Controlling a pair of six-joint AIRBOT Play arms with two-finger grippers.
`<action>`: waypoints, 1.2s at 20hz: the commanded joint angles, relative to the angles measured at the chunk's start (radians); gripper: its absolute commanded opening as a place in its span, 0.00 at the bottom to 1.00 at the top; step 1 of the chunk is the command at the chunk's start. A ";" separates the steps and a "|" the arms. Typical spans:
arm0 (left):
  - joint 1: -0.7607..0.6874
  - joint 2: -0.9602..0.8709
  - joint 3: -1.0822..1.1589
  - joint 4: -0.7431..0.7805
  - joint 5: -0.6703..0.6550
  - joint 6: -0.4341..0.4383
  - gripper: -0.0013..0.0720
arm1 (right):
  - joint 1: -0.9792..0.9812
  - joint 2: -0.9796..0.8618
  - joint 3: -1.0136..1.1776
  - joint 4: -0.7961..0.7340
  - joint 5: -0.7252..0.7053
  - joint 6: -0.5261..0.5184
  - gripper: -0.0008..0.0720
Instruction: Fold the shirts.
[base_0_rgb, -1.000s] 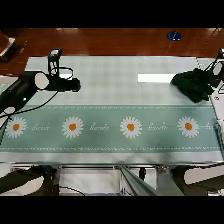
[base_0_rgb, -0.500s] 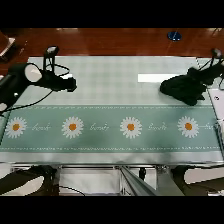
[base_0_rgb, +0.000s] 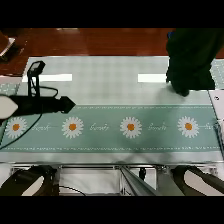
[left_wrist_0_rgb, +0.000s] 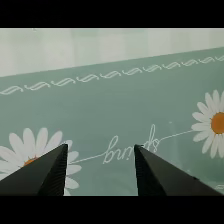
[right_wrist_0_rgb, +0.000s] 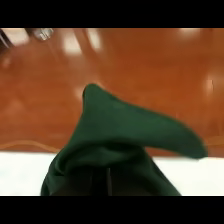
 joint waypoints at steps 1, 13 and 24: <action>-0.039 0.141 -0.146 -0.047 0.071 -0.054 0.71 | 0.078 0.101 0.124 0.015 0.003 -0.018 0.05; -0.040 0.145 -0.159 -0.041 0.197 -0.053 0.71 | 0.649 0.066 -0.179 0.011 0.194 -0.020 0.05; -0.074 0.129 -0.165 -0.042 0.193 -0.054 0.71 | 0.840 -0.234 -0.589 -0.026 -0.104 0.125 0.58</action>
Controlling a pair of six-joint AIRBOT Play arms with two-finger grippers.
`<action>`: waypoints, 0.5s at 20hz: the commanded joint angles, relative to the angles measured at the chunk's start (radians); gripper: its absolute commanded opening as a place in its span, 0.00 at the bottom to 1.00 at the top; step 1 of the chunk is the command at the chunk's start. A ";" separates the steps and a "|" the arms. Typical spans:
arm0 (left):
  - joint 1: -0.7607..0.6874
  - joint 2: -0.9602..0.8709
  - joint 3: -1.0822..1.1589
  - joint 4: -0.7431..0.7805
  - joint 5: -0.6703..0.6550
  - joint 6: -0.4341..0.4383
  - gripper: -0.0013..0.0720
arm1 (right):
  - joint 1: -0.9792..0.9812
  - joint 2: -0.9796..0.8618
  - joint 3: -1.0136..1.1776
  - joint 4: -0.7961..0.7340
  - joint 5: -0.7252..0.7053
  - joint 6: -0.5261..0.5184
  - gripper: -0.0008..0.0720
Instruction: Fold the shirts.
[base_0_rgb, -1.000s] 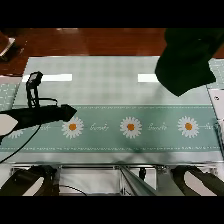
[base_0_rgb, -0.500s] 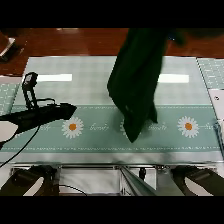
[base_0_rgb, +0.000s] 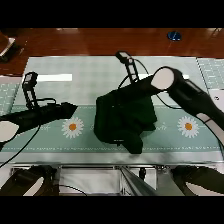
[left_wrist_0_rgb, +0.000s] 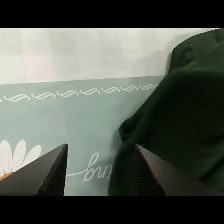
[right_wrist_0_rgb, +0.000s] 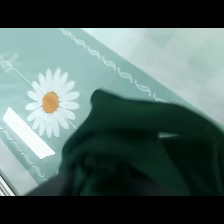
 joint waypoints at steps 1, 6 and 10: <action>-0.037 -0.020 -0.008 -0.011 -0.011 0.000 0.71 | 0.010 -0.028 -0.032 -0.082 -0.017 0.032 0.58; 0.020 -0.053 -0.018 0.057 -0.199 -0.058 0.71 | -0.298 0.186 -0.030 -0.555 0.129 0.201 0.58; 0.081 -0.111 -0.161 -0.205 -0.141 -0.010 0.71 | -0.772 0.314 -0.217 -0.479 0.140 0.261 0.58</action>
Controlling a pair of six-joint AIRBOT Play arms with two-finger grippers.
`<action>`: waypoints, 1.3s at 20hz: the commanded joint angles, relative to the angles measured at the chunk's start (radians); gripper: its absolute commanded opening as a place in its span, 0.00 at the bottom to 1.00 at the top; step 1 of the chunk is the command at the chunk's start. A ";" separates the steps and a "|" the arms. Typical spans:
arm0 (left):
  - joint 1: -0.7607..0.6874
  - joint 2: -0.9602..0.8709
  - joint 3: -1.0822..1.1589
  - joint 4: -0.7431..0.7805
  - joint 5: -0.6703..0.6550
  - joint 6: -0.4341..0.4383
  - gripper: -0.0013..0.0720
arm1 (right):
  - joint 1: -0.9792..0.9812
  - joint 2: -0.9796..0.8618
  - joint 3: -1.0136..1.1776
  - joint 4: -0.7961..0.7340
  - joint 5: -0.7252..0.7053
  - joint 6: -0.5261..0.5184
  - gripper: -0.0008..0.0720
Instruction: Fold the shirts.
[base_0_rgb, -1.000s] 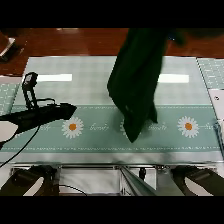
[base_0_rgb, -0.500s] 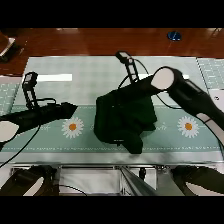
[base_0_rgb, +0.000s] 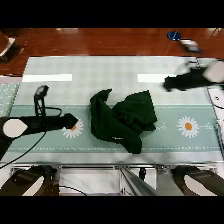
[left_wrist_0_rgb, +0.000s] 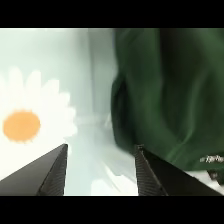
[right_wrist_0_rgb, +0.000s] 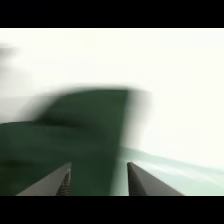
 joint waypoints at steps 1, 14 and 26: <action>0.025 -0.074 -0.122 -0.262 0.061 0.084 0.71 | -0.367 0.098 -0.187 0.116 0.014 0.025 0.57; -0.095 -0.595 -0.061 -0.832 0.129 0.583 0.71 | -0.475 -0.066 -0.430 0.555 0.012 -0.282 0.57; -0.117 -0.646 0.075 -0.831 0.078 0.624 0.04 | -0.062 -0.346 -0.317 0.651 -0.044 -0.325 0.37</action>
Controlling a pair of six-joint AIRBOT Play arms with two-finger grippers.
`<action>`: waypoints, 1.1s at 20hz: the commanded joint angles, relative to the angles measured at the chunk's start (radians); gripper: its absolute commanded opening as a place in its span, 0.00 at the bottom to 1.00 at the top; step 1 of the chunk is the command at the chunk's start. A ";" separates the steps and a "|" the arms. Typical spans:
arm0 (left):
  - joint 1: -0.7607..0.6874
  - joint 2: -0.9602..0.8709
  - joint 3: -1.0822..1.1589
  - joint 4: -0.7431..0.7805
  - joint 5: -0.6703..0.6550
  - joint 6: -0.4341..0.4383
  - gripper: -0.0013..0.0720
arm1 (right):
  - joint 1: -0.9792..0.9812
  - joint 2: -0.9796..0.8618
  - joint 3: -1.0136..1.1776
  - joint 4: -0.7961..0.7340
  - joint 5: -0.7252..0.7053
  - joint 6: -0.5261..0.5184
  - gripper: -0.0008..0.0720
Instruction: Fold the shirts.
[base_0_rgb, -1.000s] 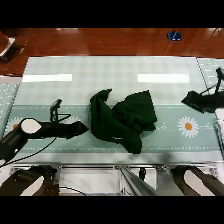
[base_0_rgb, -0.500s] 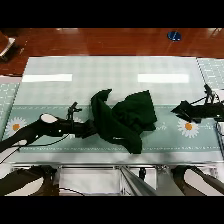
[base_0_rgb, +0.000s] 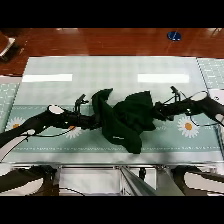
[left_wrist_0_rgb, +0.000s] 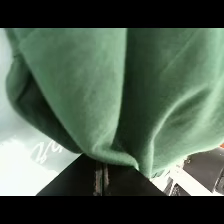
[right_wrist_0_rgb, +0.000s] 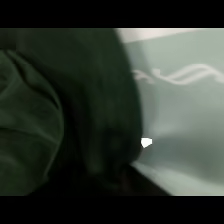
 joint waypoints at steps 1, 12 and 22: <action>0.001 -0.003 0.013 -0.003 -0.009 0.006 0.04 | 0.110 -0.033 0.069 0.005 0.014 -0.021 0.13; 0.463 0.407 0.517 -0.004 -0.165 0.025 0.04 | 0.092 0.299 0.997 -0.366 0.210 0.131 0.05; 0.859 0.818 0.836 0.229 -0.200 -0.069 0.04 | 0.092 0.751 1.156 -0.574 0.470 0.193 0.05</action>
